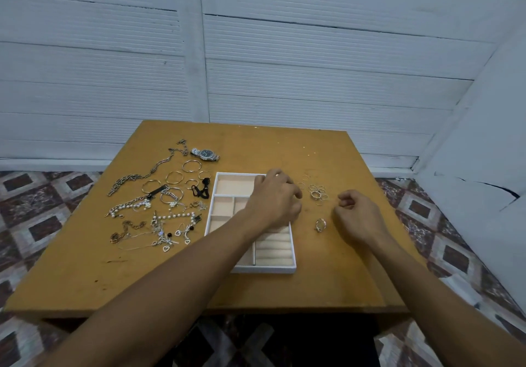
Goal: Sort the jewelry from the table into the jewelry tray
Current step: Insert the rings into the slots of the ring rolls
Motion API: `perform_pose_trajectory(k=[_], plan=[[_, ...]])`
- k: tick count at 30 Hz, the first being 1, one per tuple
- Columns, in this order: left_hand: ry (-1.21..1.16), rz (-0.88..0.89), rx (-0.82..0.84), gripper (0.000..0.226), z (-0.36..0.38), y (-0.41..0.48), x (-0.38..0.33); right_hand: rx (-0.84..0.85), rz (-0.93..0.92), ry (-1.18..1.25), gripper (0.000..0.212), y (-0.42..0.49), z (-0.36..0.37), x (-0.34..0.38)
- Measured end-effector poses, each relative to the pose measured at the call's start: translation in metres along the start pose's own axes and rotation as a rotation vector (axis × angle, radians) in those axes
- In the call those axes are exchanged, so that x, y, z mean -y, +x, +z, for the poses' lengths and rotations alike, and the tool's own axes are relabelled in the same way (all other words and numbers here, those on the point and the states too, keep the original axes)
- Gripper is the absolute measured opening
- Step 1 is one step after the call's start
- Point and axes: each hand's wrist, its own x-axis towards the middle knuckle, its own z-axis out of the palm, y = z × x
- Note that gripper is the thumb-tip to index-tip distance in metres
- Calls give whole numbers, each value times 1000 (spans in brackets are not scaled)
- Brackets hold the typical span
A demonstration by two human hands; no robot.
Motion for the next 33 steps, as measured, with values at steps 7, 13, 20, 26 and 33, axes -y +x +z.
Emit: perform_pose_trajectory(k=[7,13,20,26,33], plan=[[182,-49,109,35,11,43,-5,12,-59,-54,24,20,9,-2],[270,-132,184,41,23,66,4,22,-49,-49,11,35,13,4],[220,-198,233,25,29,84,-1,17,-59,-34,10,42,16,3],[156,-211,233,23,24,85,-2,30,-2,-70,9,45,17,4],[24,-96,159,7,-9,66,3,41,59,-107,11,41,15,1]])
